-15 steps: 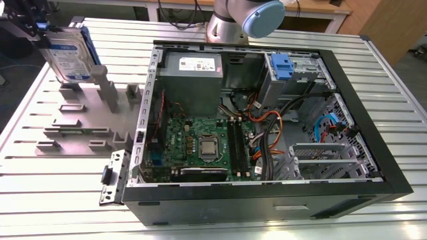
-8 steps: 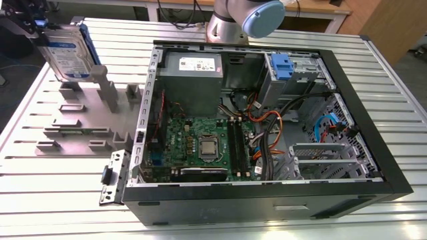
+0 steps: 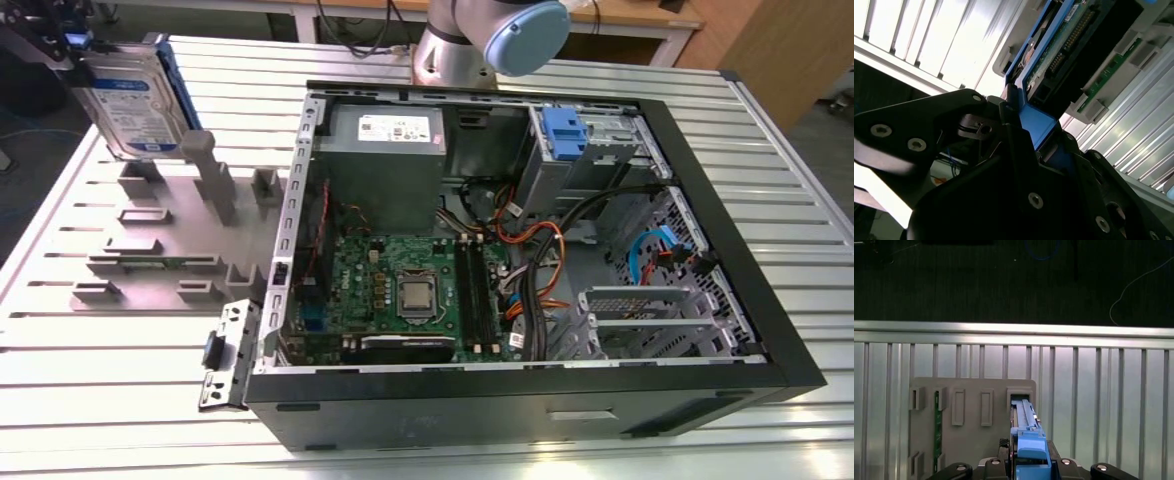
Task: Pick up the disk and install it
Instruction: 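Pick up the disk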
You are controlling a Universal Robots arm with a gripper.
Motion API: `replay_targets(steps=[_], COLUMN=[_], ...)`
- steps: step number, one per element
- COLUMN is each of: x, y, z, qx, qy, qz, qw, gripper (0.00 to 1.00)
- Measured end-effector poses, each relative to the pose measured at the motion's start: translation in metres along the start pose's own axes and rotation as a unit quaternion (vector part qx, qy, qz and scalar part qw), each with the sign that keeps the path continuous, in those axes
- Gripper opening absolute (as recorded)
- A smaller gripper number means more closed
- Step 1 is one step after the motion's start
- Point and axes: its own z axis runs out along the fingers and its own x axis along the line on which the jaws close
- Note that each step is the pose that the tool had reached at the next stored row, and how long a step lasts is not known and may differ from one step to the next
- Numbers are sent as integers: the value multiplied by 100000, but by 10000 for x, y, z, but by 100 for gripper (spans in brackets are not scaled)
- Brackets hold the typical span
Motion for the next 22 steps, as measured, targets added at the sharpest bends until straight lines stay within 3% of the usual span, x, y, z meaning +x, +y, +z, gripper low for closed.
replay_targets(steps=[17,22], x=[-2,-2], y=[-2,-2], z=[-136,-144], qx=[0,0], qy=[2,0], qz=[0,-2], qw=[100000,100000], gripper=[36,36])
